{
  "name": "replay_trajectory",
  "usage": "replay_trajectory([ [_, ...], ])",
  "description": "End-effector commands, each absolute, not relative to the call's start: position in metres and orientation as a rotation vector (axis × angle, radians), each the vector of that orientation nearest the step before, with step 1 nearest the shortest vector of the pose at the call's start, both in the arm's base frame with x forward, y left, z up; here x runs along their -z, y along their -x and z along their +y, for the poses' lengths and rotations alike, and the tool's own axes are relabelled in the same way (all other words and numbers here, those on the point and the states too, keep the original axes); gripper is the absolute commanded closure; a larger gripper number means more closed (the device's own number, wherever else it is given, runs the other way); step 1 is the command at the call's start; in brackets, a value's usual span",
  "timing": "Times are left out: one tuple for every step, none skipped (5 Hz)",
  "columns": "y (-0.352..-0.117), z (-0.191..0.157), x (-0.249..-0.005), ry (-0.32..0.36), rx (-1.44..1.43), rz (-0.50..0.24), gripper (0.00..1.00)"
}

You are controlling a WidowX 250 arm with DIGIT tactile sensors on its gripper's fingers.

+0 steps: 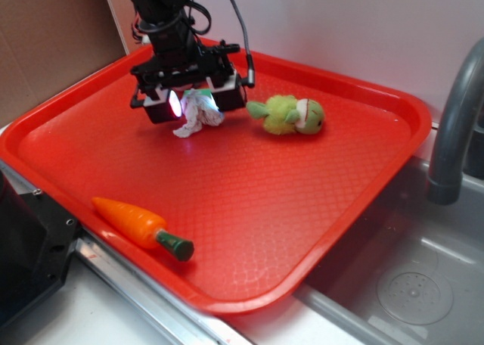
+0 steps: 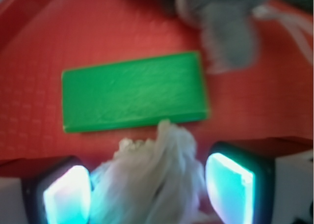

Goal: Grab the white paper.

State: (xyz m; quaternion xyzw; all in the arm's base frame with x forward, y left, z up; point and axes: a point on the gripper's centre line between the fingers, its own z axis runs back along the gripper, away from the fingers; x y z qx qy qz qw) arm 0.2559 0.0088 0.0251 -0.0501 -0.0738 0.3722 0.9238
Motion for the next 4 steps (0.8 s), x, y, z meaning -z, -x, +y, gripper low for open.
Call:
replay_trajectory([
  [-0.266, 0.004, -0.034, 0.116, -0.739, -0.209, 1.0],
  [-0.265, 0.003, -0.035, 0.116, -0.743, -0.208, 1.0],
  [-0.266, -0.004, -0.043, 0.094, -0.605, -0.164, 1.0],
  [-0.26, -0.02, -0.071, 0.033, -0.376, -0.055, 1.0],
])
